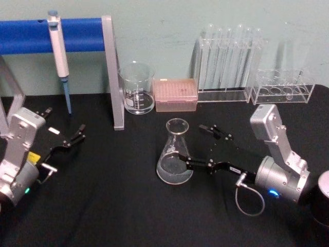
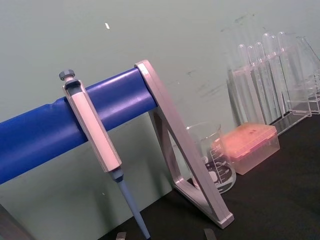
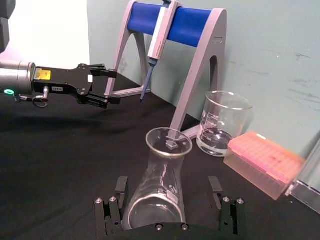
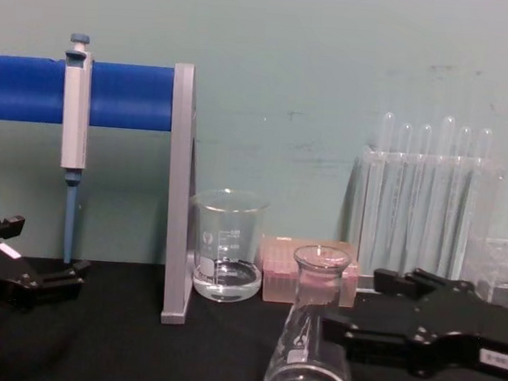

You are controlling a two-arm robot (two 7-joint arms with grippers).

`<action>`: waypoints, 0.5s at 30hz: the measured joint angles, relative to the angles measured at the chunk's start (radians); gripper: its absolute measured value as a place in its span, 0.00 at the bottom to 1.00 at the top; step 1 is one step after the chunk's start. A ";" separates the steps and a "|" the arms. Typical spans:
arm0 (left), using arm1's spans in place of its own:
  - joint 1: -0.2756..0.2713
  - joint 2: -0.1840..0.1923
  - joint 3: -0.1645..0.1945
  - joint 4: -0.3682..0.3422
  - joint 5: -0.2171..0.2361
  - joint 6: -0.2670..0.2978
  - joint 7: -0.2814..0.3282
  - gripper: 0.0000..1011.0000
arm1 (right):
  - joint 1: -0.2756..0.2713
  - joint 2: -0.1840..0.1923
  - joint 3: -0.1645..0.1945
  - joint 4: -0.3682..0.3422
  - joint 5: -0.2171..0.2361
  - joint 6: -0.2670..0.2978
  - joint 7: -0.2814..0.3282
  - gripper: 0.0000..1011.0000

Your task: Grasp the erlenmeyer flask with one hand, shake it three times, then place it back.

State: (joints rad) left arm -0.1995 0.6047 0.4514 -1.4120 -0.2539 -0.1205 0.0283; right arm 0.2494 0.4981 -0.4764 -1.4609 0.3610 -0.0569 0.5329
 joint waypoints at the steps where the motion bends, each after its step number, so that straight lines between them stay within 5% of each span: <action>1: 0.000 0.000 0.000 0.000 0.000 0.000 0.000 0.99 | 0.004 -0.006 -0.001 0.006 -0.002 0.000 0.002 0.99; 15: 0.000 0.000 0.000 0.000 0.000 0.000 0.000 0.99 | 0.067 -0.085 -0.019 0.096 -0.027 0.012 0.012 0.99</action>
State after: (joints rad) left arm -0.1996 0.6047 0.4514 -1.4120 -0.2539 -0.1205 0.0283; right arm 0.3168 0.4131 -0.4955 -1.3651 0.3340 -0.0454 0.5451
